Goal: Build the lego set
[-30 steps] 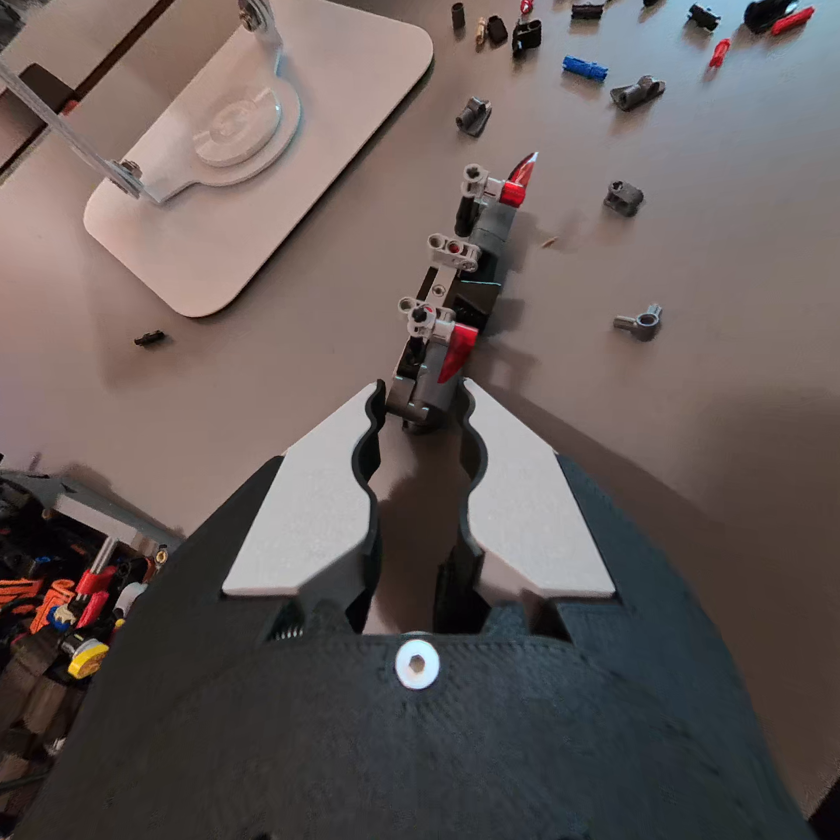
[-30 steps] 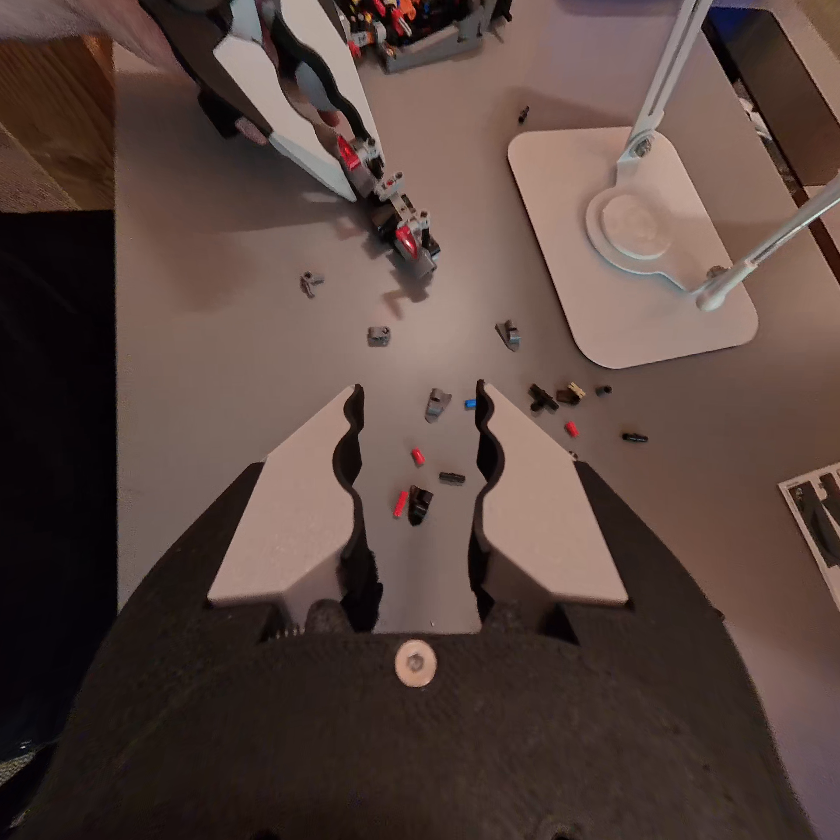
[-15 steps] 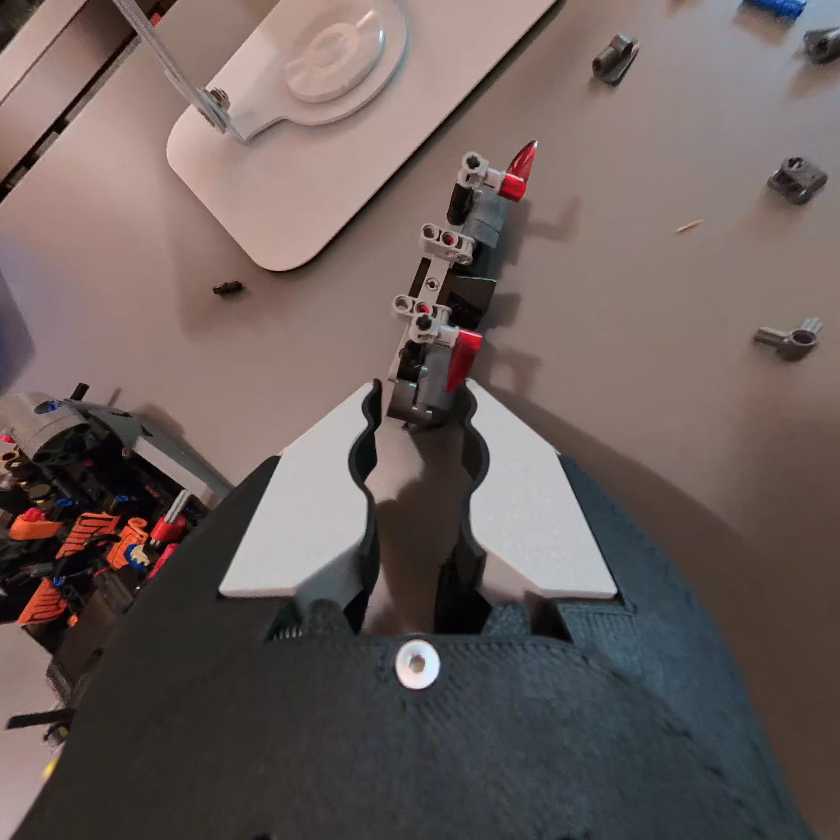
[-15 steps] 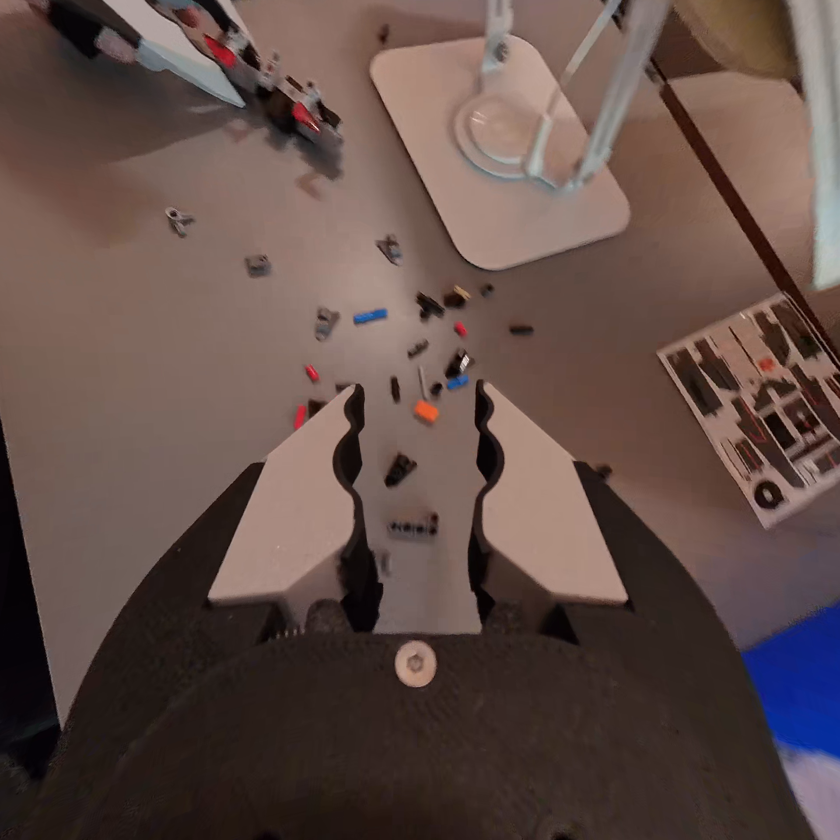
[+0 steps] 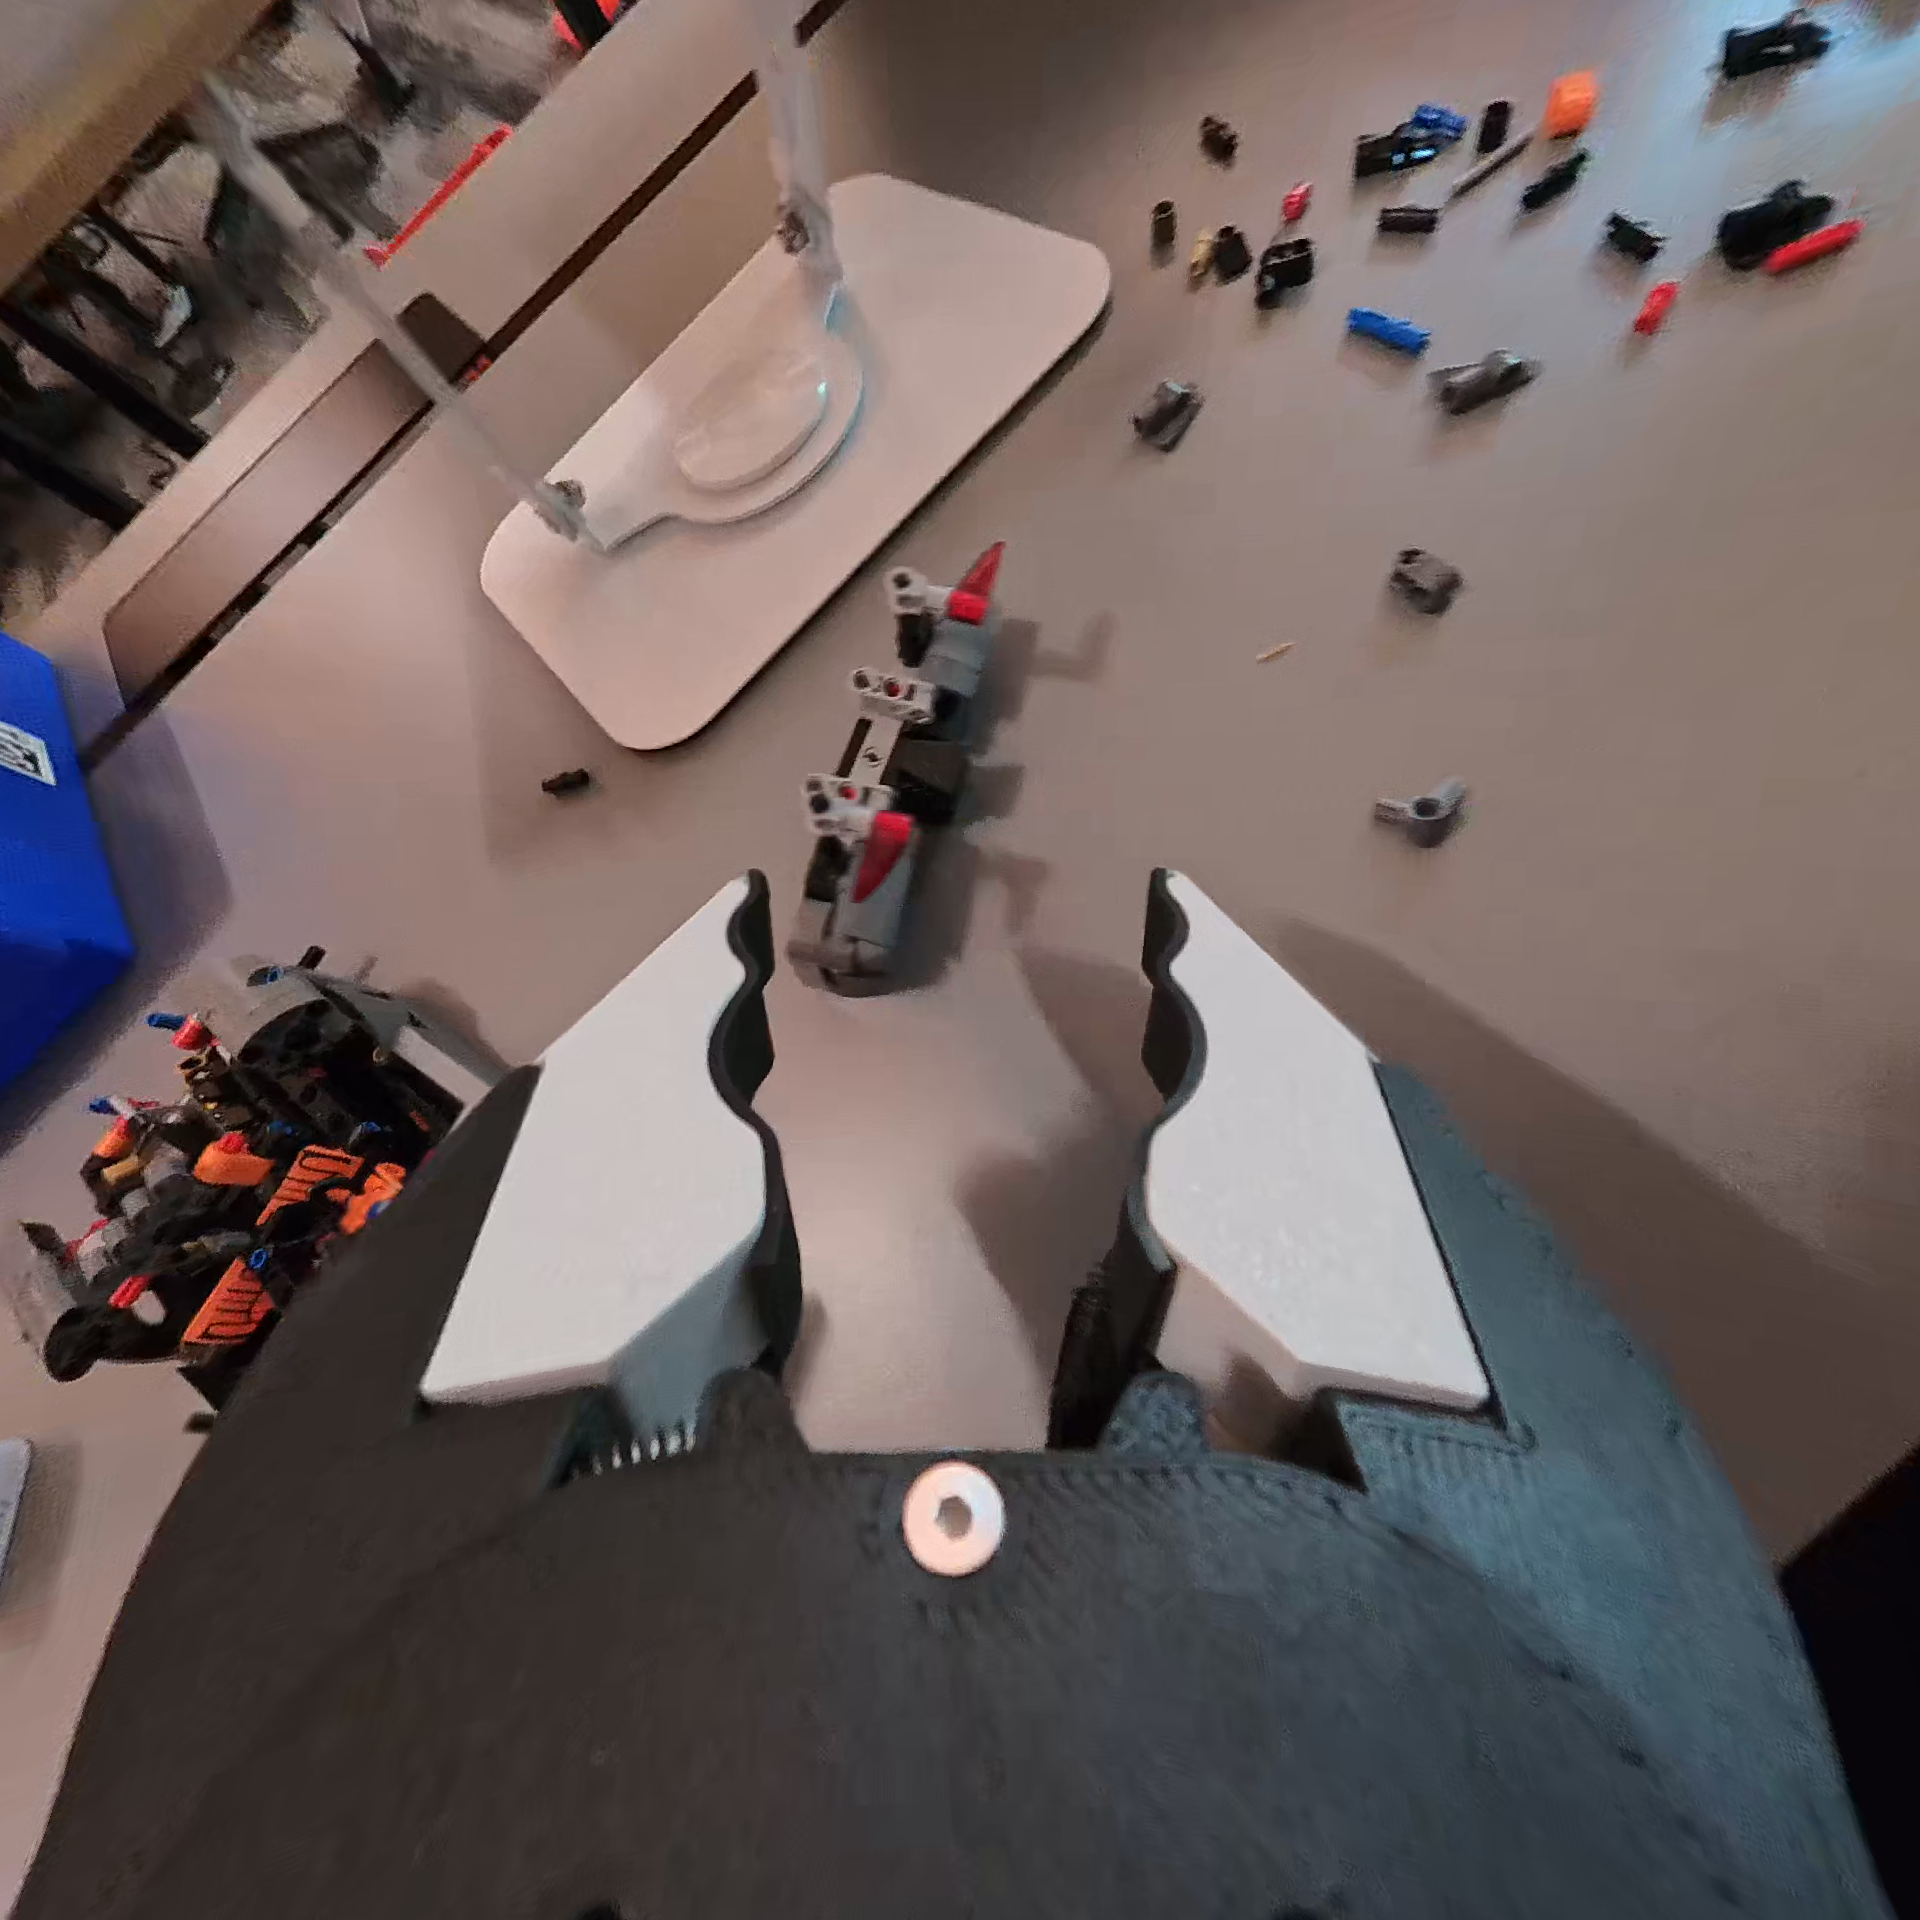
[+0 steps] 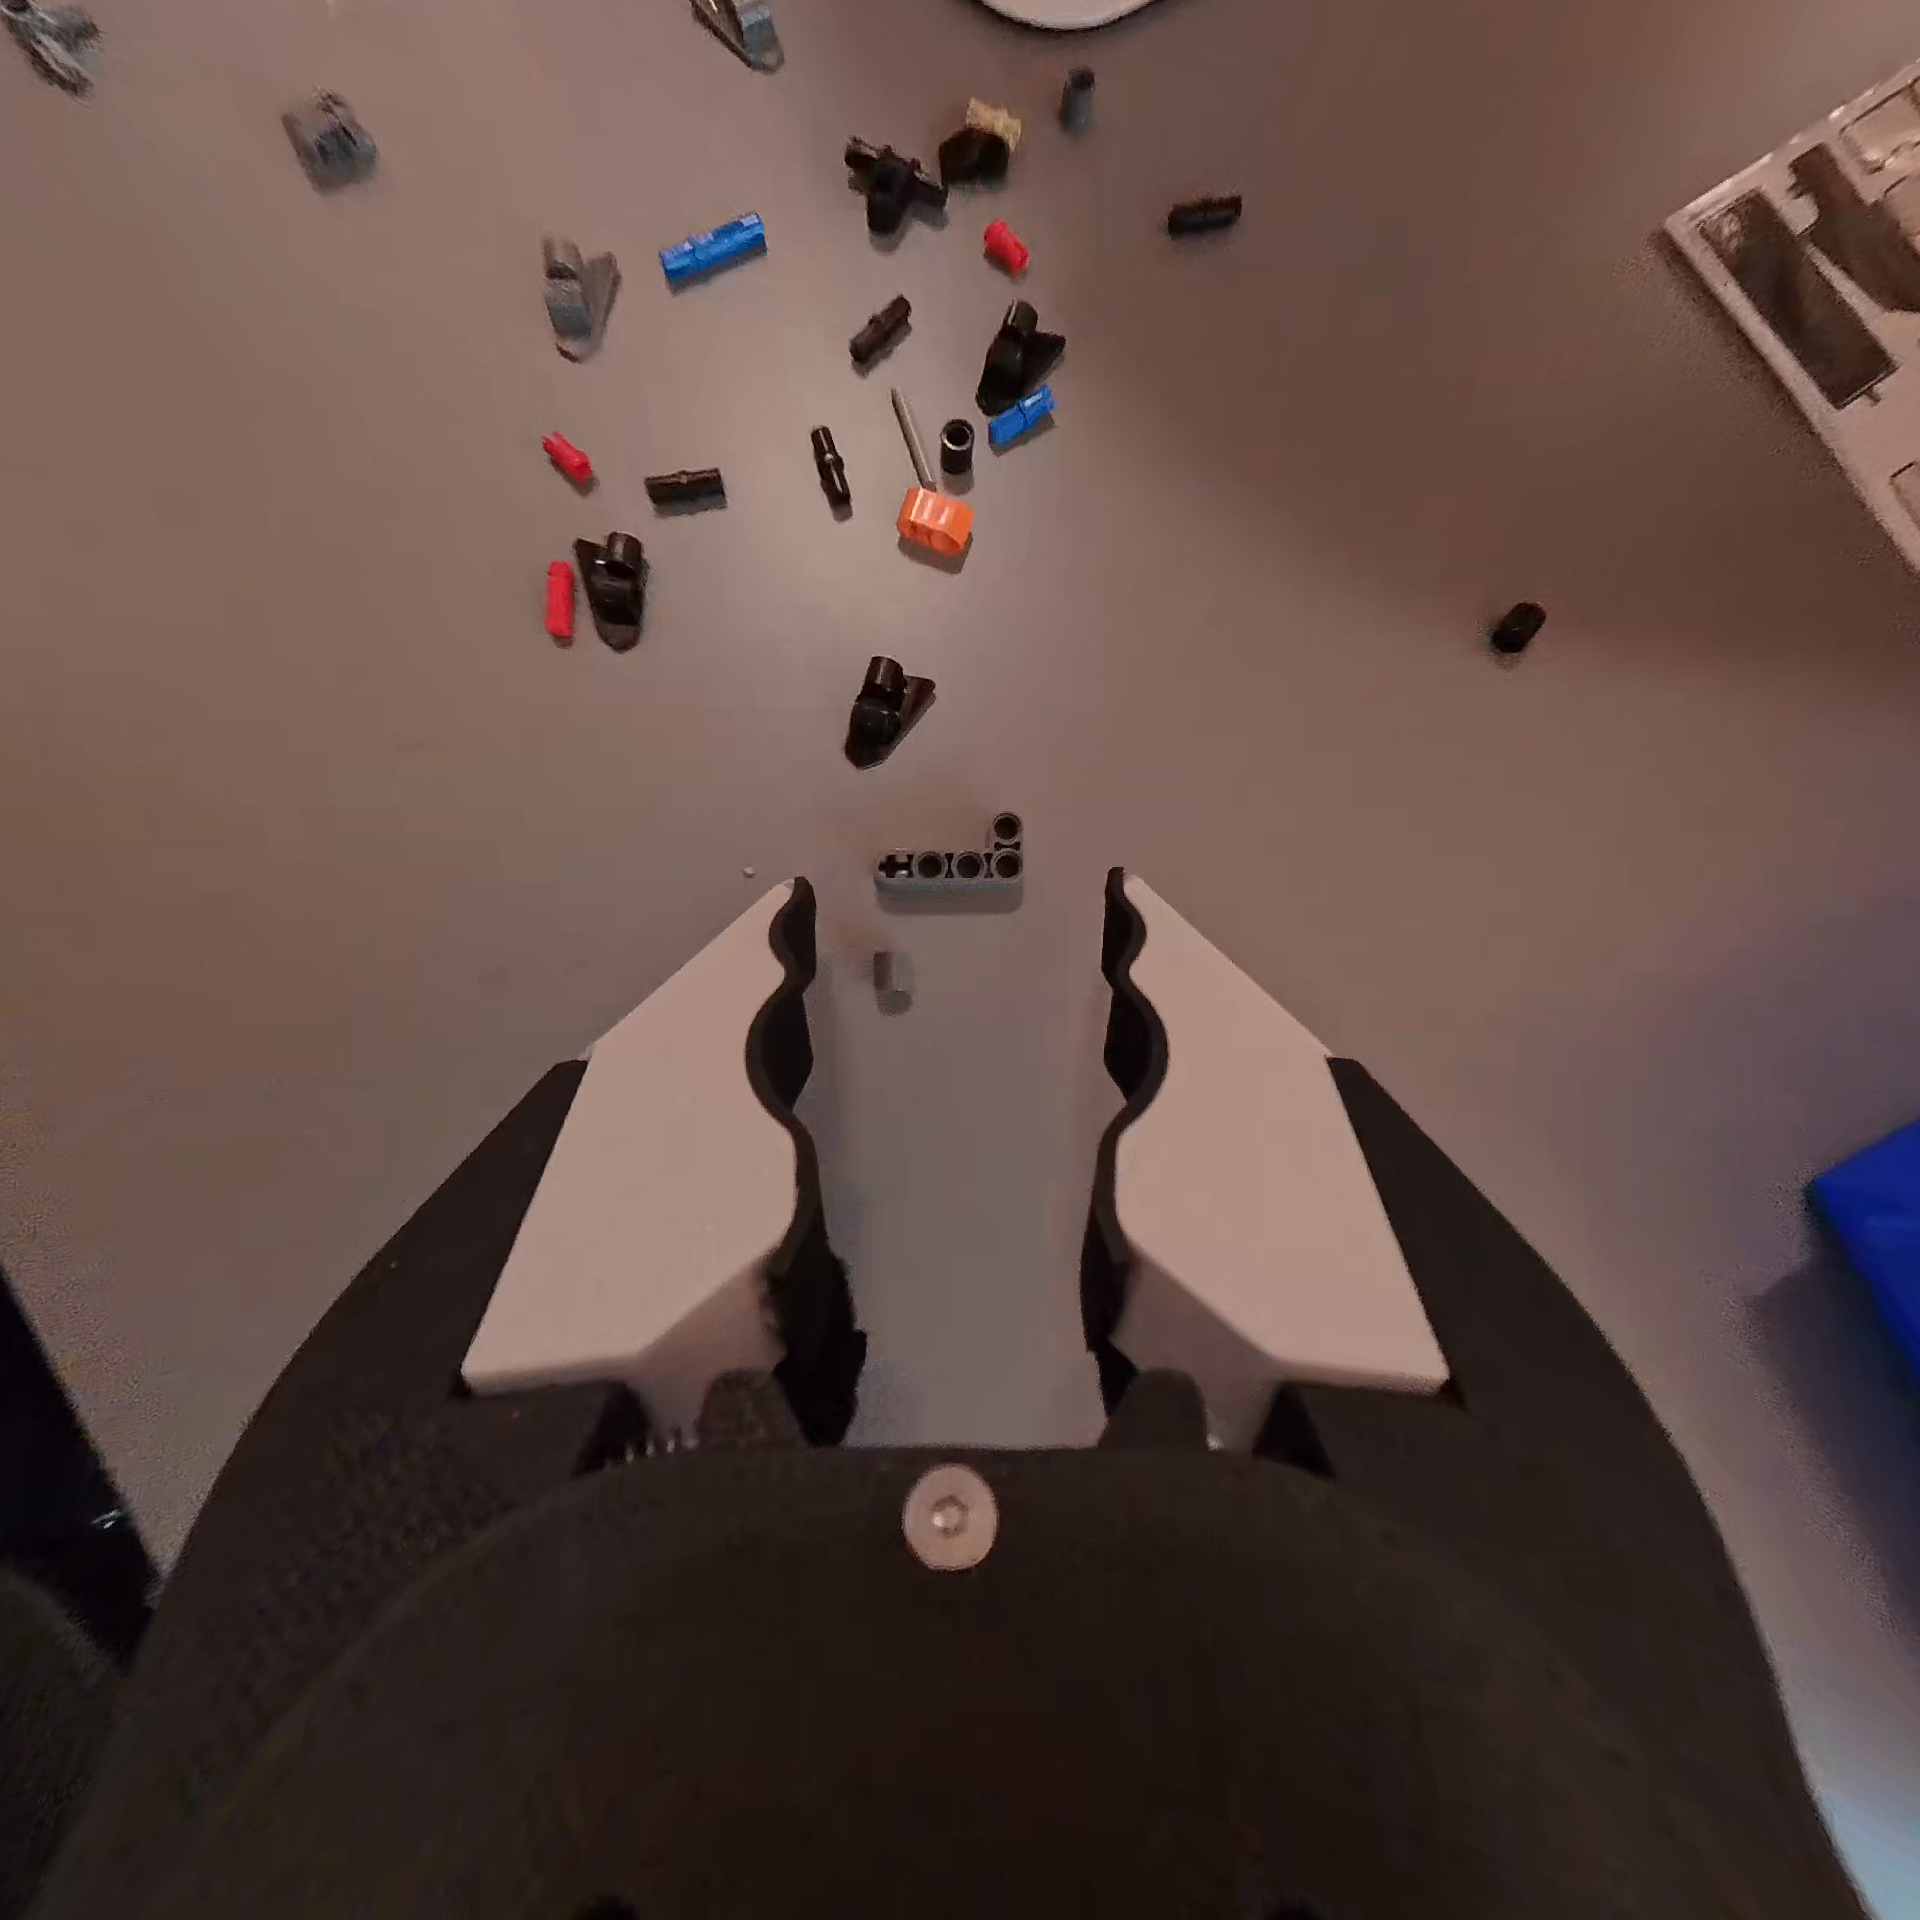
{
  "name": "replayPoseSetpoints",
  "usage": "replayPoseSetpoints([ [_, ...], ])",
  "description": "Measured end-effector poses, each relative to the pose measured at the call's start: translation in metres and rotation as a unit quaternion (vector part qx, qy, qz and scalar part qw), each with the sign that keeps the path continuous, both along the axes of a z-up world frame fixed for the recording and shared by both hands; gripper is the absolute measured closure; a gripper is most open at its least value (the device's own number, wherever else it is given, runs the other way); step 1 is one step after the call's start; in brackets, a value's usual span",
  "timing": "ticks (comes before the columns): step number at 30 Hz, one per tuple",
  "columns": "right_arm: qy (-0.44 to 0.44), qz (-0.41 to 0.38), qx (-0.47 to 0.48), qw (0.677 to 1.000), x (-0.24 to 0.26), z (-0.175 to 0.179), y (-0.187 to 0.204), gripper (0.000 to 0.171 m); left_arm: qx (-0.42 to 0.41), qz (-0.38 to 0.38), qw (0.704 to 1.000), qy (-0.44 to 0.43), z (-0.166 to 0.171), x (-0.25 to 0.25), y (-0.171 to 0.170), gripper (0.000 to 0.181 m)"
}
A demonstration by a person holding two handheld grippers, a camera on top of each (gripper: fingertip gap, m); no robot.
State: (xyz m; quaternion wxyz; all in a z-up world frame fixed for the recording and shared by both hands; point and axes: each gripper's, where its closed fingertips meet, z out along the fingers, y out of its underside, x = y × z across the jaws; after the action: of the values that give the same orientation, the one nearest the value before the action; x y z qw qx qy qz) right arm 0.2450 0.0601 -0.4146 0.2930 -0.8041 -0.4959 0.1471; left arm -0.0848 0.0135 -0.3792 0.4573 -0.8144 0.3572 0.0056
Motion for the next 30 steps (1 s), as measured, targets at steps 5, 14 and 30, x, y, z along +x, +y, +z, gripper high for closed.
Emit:
replayPoseSetpoints([
  [5,0.012,0.001,-0.026,1.000,-0.011,-0.017,0.004,0.133,0.007,-0.008,1.000,-0.023,-0.003,0.017,-0.016,0.113],
  [14,0.027,0.007,-0.020,0.999,-0.018,-0.011,0.004,0.142,0.005,-0.005,0.998,-0.063,-0.002,0.018,-0.030,0.116],
  [30,0.053,0.222,-0.016,0.974,-0.152,0.034,-0.078,0.141,-0.013,-0.031,0.995,-0.091,-0.020,0.031,-0.038,0.117],
])
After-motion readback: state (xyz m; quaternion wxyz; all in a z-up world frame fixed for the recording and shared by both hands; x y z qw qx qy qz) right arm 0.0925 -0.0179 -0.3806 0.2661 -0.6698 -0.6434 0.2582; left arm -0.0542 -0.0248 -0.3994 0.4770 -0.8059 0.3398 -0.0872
